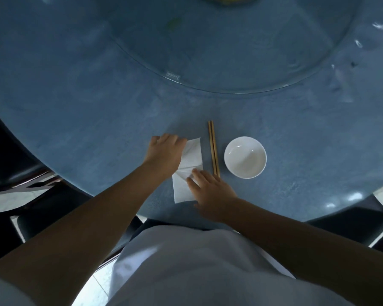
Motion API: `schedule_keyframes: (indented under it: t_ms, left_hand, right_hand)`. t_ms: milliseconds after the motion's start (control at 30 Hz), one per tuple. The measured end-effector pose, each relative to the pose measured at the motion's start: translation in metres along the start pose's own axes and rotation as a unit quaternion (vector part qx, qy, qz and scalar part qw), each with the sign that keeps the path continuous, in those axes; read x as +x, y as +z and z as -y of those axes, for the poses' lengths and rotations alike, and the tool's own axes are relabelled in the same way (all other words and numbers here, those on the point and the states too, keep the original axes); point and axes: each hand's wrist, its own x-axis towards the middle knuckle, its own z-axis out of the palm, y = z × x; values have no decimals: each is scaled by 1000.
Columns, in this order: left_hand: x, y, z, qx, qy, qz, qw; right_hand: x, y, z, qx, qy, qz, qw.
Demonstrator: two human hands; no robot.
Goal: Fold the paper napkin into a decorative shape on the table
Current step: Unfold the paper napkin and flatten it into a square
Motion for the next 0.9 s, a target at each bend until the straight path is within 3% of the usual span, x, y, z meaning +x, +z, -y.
schedule_keyframes:
  t_ms: [267,400,600,733,900]
  left_hand:
    - [14,-7,8,-41,0,-9,999]
    - [13,-11,15,-90,9,-6,996]
    - [4,-11,27,-116,22,-40,992]
    - [-1,-11,32,-127,21,-54,990]
    - [-7,-10,39,-155,54,-82,983]
  right_hand:
    - [3,-13,-2,37,2,-39,999]
    - [4,-22,-3,139,55,-54,987]
    - [11,-33,2,253,120,-119,952]
    - [20,-37,4,311,156,-117,930]
    - [37,-46,2,397,260,-178,862]
